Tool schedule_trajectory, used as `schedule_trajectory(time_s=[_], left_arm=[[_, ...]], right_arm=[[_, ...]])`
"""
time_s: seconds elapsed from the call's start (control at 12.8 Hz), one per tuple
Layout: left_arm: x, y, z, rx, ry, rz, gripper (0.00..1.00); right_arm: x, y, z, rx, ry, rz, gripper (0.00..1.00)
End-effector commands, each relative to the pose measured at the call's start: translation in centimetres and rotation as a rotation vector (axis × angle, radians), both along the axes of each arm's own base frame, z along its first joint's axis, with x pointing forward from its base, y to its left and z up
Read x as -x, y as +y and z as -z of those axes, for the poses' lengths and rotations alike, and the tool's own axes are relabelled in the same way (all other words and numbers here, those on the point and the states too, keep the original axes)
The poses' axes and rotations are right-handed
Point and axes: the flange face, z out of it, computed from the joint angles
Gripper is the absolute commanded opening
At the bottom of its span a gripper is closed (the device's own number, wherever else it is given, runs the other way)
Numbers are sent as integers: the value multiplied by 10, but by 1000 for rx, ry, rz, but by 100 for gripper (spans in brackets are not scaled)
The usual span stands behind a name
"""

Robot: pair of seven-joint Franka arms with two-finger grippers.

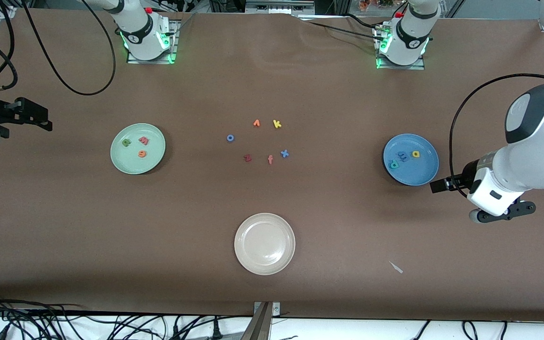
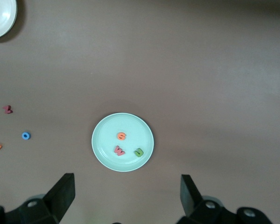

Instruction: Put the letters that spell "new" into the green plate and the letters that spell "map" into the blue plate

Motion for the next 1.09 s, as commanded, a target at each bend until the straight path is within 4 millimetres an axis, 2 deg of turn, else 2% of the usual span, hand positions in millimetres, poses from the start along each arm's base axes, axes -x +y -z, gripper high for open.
schedule_trajectory(time_s=[0.0, 0.08, 0.16, 0.23, 0.39, 0.47, 0.55, 0.7, 0.86, 1.01], left_arm=[[-3, -1, -1, -19, 13, 62, 100], [-2, -6, -2, -30, 26, 88, 100], [-6, -7, -15, -51, 20, 107, 100], [-8, -9, -17, -67, 43, 123, 100], [-9, -6, -14, -37, 74, 100, 100], [-6, -12, -22, -52, 67, 125, 100], [-6, -8, -18, -56, 79, 140, 100], [-4, 11, -28, 19, 80, 109, 100], [2, 17, -45, 63, 58, 143, 100], [8, 13, -57, 67, 47, 185, 100]], right_arm=[[13, 23, -6, -4, 4, -51, 100], [18, 15, -7, -3, 6, -36, 100], [17, 4, -6, -6, 6, -19, 100], [14, 0, -4, -16, 6, -18, 100], [17, 10, -6, 8, 4, -48, 100], [21, 9, -8, 16, -1, -22, 100], [26, 3, -4, 4, 3, 4, 100], [35, -4, -5, 14, -42, 0, 100], [40, -5, -7, 25, -69, -1, 100], [45, -9, -10, 33, -54, 59, 100]])
